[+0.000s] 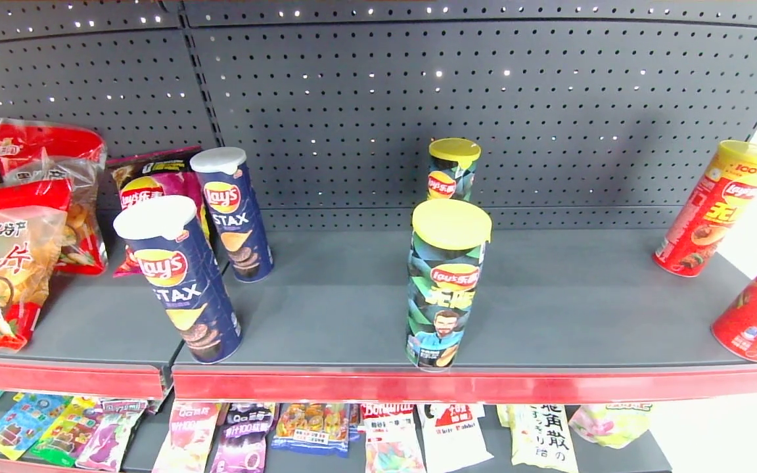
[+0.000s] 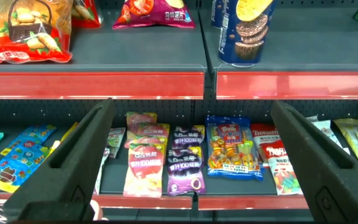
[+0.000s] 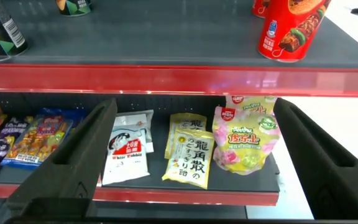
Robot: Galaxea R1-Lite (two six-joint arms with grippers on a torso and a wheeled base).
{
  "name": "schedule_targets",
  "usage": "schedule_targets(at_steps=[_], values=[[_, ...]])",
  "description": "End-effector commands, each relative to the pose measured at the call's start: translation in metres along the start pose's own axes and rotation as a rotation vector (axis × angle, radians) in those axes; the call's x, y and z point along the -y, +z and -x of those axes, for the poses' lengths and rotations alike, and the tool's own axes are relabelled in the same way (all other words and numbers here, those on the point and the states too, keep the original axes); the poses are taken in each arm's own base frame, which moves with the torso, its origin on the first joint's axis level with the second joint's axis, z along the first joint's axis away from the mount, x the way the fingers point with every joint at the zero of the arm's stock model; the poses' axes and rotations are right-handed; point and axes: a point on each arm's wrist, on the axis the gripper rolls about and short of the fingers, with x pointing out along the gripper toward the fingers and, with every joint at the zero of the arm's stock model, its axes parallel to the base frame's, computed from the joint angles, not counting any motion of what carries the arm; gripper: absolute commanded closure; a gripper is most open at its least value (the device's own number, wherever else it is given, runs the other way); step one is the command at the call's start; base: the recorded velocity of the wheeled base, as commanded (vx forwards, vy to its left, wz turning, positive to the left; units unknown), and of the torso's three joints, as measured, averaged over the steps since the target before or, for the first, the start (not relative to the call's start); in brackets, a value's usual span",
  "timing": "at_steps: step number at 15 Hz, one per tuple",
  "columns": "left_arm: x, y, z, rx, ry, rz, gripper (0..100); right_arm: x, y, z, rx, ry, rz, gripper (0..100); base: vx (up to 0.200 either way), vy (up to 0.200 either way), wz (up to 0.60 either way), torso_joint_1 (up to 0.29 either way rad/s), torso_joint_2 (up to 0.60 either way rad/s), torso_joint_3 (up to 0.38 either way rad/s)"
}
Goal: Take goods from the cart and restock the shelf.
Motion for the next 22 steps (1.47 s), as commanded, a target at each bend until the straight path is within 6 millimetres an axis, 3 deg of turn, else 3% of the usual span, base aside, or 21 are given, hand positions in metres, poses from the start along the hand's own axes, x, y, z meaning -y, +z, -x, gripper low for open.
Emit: schedule_targets(at_steps=[1,15,16,18,19,20,22], values=[[0.000,0.000,0.000,-0.001,0.000,0.000,0,0.000,0.000,0.000,0.001,0.001,0.000,0,0.000,0.000,0.00,0.000,0.00,0.000],[0.001,0.000,0.000,0.002,-0.057,0.003,0,0.000,0.000,0.000,0.001,-0.001,-0.003,0,0.000,0.000,0.00,0.000,0.00,0.000],[0.003,0.013,0.003,0.062,-0.116,0.016,0,0.000,0.000,0.000,0.001,-0.001,-0.003,0,0.000,0.000,0.00,0.000,0.00,0.000],[0.005,0.120,0.001,0.152,-0.312,0.088,0,0.000,0.000,0.000,0.001,-0.001,-0.003,0,0.000,0.000,0.00,0.000,0.00,0.000],[0.005,0.120,0.001,0.152,-0.312,0.088,0,0.000,0.000,0.000,0.001,-0.001,-0.003,0,0.000,0.000,0.00,0.000,0.00,0.000],[0.008,0.181,-0.025,0.144,-0.419,0.063,0,0.000,0.000,0.000,0.001,-0.001,-0.003,0,0.000,0.000,0.00,0.000,0.00,0.000],[0.013,0.209,-0.061,0.080,-0.594,0.030,0,0.000,0.000,0.000,0.001,-0.001,-0.003,0,0.000,0.000,0.00,0.000,0.00,0.000]])
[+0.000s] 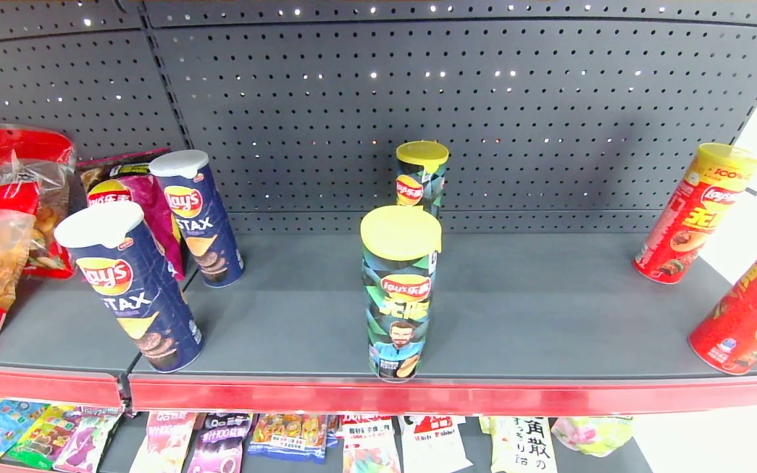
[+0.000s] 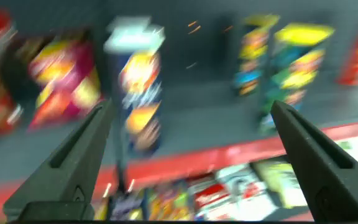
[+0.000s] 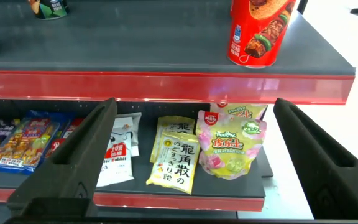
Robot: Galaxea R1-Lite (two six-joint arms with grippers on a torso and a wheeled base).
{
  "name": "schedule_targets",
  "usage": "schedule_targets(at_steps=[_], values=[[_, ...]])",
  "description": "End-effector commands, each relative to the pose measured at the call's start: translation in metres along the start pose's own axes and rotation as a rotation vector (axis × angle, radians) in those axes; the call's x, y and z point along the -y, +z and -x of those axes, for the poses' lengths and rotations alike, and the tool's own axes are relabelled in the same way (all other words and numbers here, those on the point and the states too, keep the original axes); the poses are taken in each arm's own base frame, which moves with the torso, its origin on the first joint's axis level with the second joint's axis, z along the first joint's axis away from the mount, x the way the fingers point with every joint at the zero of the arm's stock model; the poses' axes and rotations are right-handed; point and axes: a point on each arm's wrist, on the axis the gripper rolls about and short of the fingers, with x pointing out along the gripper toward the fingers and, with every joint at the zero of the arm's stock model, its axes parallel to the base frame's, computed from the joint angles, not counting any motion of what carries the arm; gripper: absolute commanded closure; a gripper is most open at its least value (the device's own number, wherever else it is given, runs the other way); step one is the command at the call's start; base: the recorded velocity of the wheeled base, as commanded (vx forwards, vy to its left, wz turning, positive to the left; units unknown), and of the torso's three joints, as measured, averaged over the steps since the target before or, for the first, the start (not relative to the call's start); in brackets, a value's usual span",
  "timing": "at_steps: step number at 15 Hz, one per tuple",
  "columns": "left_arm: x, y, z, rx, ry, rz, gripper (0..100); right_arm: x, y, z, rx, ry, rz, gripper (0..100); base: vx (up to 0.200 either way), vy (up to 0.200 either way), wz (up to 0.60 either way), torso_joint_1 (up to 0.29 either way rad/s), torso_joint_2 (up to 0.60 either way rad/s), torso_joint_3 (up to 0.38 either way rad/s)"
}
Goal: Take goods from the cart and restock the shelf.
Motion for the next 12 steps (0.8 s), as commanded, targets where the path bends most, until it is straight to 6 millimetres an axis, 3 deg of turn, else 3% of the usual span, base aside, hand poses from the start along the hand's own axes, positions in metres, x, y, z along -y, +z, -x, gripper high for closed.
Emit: schedule_targets(at_steps=[1,3,5,12], values=[[-0.022,0.065,-0.087,-0.122,-0.234,0.041,0,0.000,0.000,0.000,0.001,0.000,0.000,0,0.000,0.000,0.00,0.000,0.00,0.000],[-0.035,0.061,-0.128,-0.204,-0.287,-0.005,0,0.000,0.000,0.000,0.001,0.000,0.000,0,0.000,0.000,0.00,0.000,0.00,0.000],[-0.024,0.054,-0.138,-0.211,-0.404,-0.003,0,0.000,0.000,0.000,0.001,0.000,0.000,0,0.000,0.000,0.00,0.000,0.00,0.000],[-0.003,0.024,-0.187,-0.374,-0.475,0.009,0,0.000,0.000,0.000,0.001,0.000,0.000,0,0.000,0.000,0.00,0.000,0.00,0.000]])
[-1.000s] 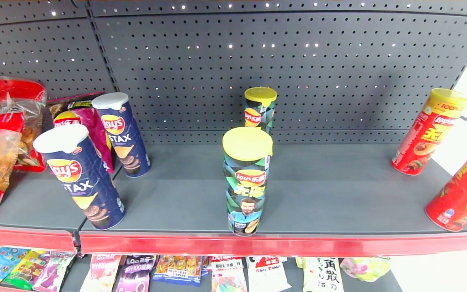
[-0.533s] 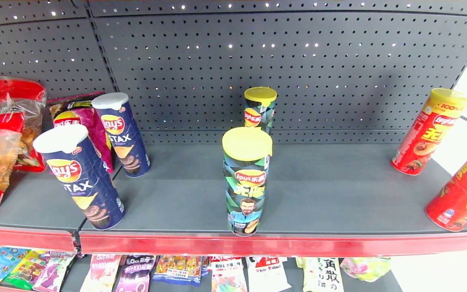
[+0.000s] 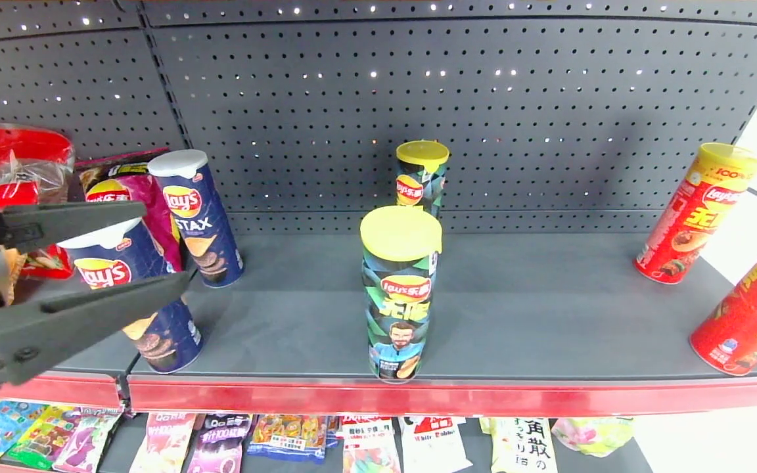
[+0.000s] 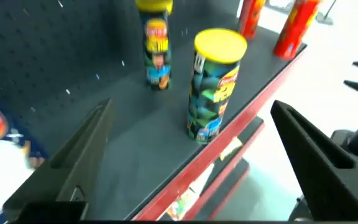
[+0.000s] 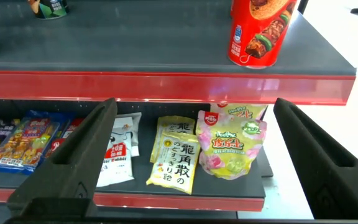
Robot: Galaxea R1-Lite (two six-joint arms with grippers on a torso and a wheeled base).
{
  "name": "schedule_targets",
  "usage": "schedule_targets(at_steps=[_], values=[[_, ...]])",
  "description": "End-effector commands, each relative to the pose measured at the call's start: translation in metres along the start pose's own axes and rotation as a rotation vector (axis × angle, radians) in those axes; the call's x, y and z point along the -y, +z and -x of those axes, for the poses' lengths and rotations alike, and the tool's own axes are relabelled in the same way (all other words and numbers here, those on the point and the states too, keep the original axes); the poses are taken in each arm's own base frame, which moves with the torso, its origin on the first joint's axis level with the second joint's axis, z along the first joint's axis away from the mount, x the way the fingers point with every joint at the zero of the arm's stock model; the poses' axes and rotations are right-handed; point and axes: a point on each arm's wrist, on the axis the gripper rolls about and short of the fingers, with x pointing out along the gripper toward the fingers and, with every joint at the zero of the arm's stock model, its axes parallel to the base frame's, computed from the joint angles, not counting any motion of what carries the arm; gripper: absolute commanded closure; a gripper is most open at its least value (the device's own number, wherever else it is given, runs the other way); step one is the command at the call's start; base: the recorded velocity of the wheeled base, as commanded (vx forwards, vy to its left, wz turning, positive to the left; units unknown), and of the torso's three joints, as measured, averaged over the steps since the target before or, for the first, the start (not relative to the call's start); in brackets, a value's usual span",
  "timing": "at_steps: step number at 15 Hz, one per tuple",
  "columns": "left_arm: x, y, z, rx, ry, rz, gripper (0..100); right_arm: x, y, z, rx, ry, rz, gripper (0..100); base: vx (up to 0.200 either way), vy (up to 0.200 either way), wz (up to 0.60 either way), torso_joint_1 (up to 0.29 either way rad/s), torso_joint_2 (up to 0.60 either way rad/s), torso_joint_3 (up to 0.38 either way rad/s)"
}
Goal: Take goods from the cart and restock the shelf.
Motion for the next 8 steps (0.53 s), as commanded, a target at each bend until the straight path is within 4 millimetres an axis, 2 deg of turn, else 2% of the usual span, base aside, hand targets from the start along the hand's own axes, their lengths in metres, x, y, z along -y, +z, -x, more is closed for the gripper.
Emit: schedule_targets(at_steps=[1,8], values=[[-0.006,-0.010,-0.029,-0.087,-0.030,0.005,0,0.000,0.000,0.000,0.001,0.000,0.000,0,0.000,0.000,0.00,0.000,0.00,0.000],[-0.018,-0.033,-0.066,-0.224,-0.059,-0.005,0,0.000,0.000,0.000,0.001,0.000,0.000,0,0.000,0.000,0.00,0.000,0.00,0.000]])
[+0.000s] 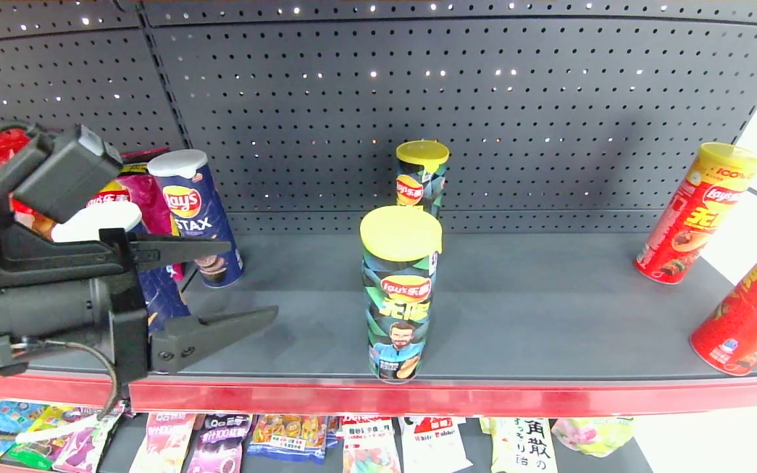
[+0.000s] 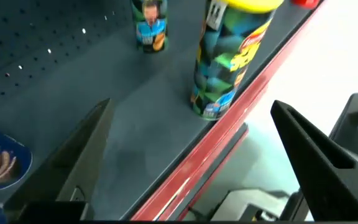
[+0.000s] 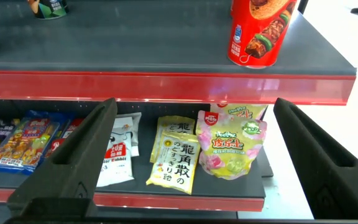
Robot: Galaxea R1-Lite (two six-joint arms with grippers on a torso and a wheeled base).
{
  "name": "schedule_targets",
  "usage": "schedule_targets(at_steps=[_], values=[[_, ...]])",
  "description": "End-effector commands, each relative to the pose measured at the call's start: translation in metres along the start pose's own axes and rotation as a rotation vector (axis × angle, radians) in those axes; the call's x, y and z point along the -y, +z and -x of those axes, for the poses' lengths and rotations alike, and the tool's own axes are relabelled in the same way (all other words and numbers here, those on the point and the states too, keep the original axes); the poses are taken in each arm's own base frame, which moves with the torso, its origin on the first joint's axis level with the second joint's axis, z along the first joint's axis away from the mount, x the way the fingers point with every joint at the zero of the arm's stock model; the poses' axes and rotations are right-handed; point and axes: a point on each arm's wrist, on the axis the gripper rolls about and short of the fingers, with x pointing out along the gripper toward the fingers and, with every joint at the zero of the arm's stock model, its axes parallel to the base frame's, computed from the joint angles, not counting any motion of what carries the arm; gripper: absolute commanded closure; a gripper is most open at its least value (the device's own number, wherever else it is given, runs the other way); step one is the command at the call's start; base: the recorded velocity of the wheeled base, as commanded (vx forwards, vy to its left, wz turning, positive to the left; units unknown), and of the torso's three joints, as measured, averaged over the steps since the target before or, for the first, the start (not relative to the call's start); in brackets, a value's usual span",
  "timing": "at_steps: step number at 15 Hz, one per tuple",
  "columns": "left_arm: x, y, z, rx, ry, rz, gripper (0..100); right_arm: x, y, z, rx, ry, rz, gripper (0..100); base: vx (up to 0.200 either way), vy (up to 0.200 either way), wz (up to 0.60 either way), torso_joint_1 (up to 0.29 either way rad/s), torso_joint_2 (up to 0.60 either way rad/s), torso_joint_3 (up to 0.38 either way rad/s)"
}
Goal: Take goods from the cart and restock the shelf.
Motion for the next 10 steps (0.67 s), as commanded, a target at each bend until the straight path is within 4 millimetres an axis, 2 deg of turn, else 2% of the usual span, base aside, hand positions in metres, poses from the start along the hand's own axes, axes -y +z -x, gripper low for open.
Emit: schedule_targets(at_steps=[1,10], values=[[-0.003,-0.008,-0.016,-0.056,-0.021,0.015,0,0.000,0.000,0.000,0.001,0.000,0.000,0,0.000,0.000,0.00,0.000,0.00,0.000],[-0.014,-0.033,-0.054,-0.193,-0.063,-0.004,0,0.000,0.000,0.000,0.001,0.000,0.000,0,0.000,0.000,0.00,0.000,0.00,0.000]])
